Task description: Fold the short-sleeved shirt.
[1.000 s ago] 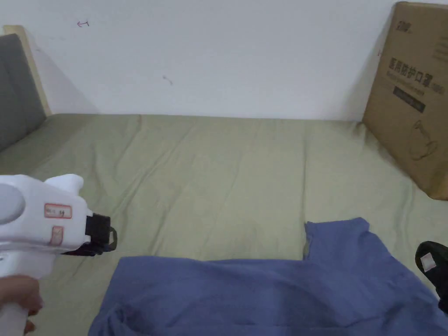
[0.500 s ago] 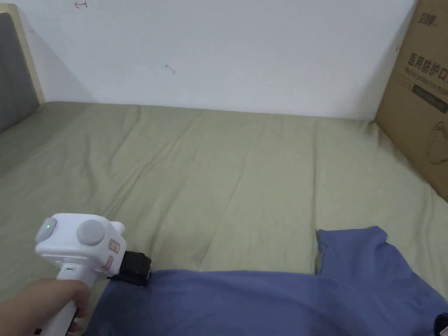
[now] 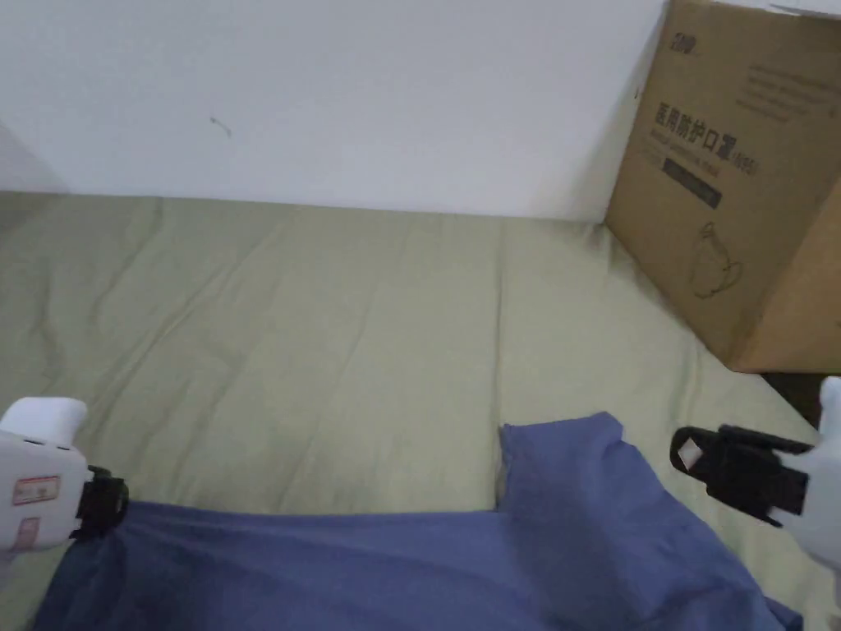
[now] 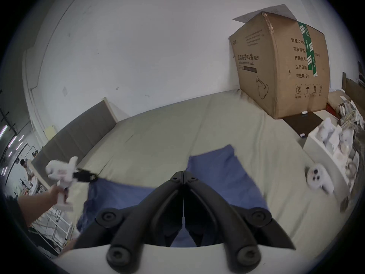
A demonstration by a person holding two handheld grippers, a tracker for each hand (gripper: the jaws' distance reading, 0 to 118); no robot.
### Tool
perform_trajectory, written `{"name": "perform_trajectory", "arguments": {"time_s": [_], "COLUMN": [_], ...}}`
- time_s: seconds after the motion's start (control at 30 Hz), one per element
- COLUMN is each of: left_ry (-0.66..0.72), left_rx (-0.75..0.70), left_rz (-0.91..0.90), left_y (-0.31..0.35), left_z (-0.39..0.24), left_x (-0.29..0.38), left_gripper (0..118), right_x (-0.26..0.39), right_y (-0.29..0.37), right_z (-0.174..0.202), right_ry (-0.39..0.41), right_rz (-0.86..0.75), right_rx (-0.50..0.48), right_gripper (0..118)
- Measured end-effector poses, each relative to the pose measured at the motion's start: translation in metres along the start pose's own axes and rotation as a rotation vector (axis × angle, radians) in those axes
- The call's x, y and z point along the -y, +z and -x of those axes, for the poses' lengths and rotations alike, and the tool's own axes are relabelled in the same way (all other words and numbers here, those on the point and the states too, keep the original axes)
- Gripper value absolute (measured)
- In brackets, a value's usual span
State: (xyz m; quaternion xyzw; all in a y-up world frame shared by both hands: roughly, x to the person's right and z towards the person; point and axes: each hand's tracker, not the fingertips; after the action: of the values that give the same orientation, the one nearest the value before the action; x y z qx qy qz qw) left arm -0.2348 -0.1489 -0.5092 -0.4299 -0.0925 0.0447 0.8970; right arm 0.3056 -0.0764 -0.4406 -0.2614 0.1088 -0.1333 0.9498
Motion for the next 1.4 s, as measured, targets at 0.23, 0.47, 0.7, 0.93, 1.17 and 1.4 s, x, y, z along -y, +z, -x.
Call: {"name": "perform_trajectory", "arguments": {"time_s": [0.23, 0.47, 0.7, 0.93, 1.17, 1.4], "left_ry": [0.009, -0.010, 0.035, 0.098, 0.077, 0.007], "left_rx": [0.008, 0.020, 0.000, -0.035, 0.028, 0.090], "left_rz": [-0.011, -0.004, 0.022, -0.143, -0.216, -0.020], "left_y": [0.025, 0.027, 0.019, 0.029, 0.065, 0.095], "left_z": [-0.013, -0.012, -0.001, 0.005, 0.001, -0.003], "left_x": [0.002, 0.006, 0.006, -0.017, -0.024, 0.075], "left_gripper": [2, 2, 2, 2, 2, 2], "right_x": [-0.041, 0.010, -0.005, -0.038, -0.048, 0.072], "right_y": [-0.147, -0.203, -0.168, -0.122, -0.042, 0.060], "right_z": [-0.076, -0.114, -0.095, -0.073, -0.059, -0.071], "right_ry": [-0.079, -0.076, -0.012, -0.015, -0.141, -0.147], "right_rz": [0.423, 0.734, 0.623, 0.328, 0.143, 0.327], "right_rx": [0.237, 0.346, 0.246, 0.278, 0.210, 0.212], "right_gripper": [115, 99, 0, 0, 0, 0]}}
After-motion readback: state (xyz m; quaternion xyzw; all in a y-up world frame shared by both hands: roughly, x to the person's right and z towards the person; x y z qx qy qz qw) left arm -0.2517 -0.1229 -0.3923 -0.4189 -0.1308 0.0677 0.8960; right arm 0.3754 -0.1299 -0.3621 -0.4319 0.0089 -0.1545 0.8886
